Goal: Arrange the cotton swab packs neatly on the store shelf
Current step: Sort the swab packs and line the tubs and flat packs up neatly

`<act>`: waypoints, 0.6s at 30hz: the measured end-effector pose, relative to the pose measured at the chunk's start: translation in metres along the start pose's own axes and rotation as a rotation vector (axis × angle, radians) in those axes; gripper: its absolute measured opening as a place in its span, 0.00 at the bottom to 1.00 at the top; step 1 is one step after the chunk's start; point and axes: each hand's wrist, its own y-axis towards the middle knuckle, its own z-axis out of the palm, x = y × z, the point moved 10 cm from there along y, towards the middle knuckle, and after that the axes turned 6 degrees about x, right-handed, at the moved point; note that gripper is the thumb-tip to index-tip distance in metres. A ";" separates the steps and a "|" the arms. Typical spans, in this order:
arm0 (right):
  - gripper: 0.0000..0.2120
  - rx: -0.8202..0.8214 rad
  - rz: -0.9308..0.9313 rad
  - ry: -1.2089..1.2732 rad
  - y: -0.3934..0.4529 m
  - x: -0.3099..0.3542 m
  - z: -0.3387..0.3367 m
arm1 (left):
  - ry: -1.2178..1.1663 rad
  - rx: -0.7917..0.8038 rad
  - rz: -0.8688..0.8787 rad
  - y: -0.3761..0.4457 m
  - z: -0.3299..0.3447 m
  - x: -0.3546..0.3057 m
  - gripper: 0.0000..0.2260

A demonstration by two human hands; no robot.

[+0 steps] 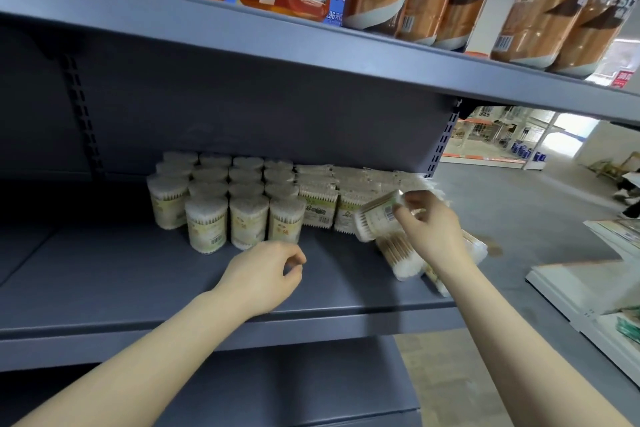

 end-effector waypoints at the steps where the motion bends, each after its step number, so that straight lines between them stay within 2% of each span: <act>1: 0.13 0.014 -0.014 0.020 0.001 0.005 0.006 | -0.014 -0.010 -0.010 -0.001 -0.002 0.005 0.11; 8: 0.11 0.156 -0.115 0.138 -0.008 0.049 0.051 | -0.052 -0.052 -0.077 -0.015 -0.016 0.034 0.16; 14: 0.04 0.267 -0.201 0.196 -0.022 0.087 0.089 | -0.071 -0.085 -0.097 -0.029 -0.027 0.048 0.23; 18: 0.04 0.323 -0.221 0.224 -0.031 0.106 0.106 | -0.101 -0.160 -0.100 -0.040 -0.038 0.056 0.23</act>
